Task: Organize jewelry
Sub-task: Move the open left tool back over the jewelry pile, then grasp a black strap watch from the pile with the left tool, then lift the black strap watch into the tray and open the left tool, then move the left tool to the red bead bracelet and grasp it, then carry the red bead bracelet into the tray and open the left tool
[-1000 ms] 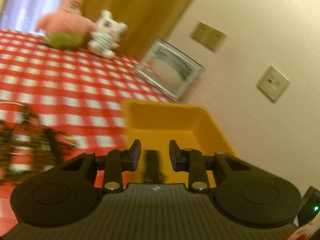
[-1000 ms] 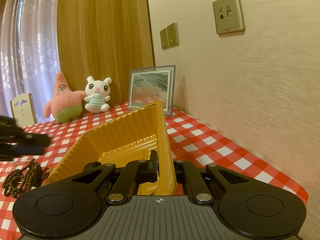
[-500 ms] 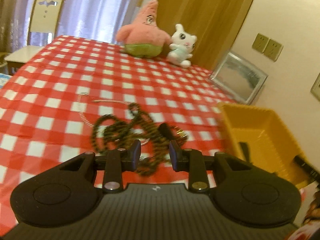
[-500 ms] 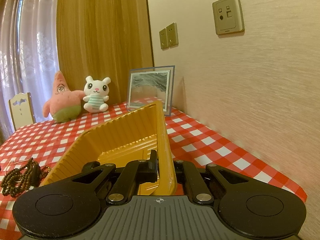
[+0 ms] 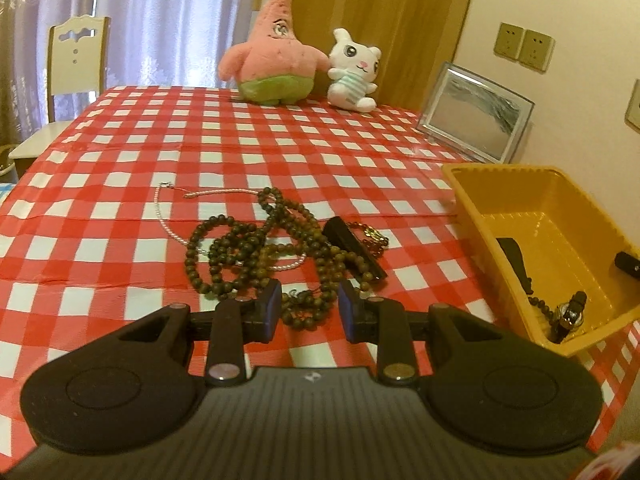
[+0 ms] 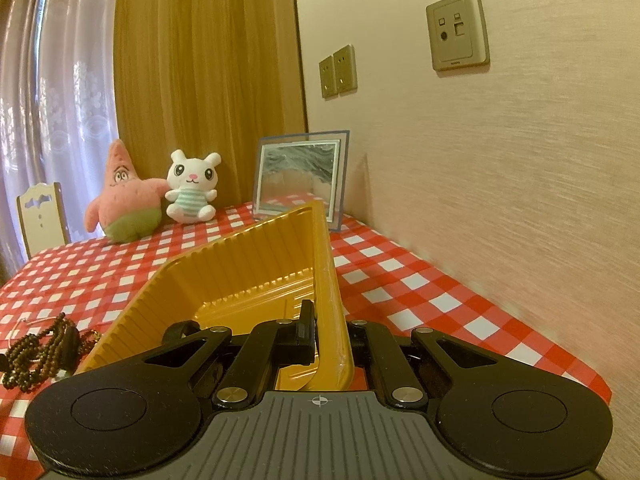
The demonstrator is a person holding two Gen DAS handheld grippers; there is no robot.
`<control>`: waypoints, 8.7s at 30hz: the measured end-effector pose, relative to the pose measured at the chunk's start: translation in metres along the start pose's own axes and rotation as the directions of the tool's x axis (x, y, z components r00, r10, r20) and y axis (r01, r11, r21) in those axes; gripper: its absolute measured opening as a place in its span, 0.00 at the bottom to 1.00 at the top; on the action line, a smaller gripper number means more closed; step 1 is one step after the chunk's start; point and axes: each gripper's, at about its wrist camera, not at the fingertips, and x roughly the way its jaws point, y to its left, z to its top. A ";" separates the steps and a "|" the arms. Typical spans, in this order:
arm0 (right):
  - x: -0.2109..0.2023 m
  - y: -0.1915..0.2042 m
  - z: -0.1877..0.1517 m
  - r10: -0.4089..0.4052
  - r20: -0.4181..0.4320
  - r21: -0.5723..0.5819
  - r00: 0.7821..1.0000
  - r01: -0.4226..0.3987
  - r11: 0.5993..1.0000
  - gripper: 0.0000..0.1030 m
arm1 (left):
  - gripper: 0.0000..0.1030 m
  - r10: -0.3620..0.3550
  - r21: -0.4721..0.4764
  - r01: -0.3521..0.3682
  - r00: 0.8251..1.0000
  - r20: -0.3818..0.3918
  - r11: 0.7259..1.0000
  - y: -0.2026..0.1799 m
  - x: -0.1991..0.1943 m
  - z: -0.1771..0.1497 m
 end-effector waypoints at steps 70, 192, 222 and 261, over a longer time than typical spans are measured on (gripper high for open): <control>0.002 -0.001 -0.003 0.000 -0.008 0.011 1.000 0.000 1.000 0.05 | 0.17 0.032 0.257 -0.016 0.998 -0.059 0.966 -0.047 0.061 0.006; 0.003 0.005 -0.003 -0.026 0.016 -0.015 1.000 0.027 1.000 0.05 | 0.22 -0.066 0.159 0.084 0.992 -0.111 0.984 -0.056 0.091 0.027; 0.001 0.008 -0.004 -0.014 0.003 -0.007 1.000 0.014 1.000 0.05 | 0.04 -0.117 0.189 0.126 0.991 -0.058 0.974 -0.057 0.056 0.033; -0.006 0.011 -0.001 0.002 0.002 0.010 1.000 -0.002 1.000 0.06 | 0.08 -0.489 0.120 0.506 0.860 -0.142 0.854 -0.181 0.045 0.041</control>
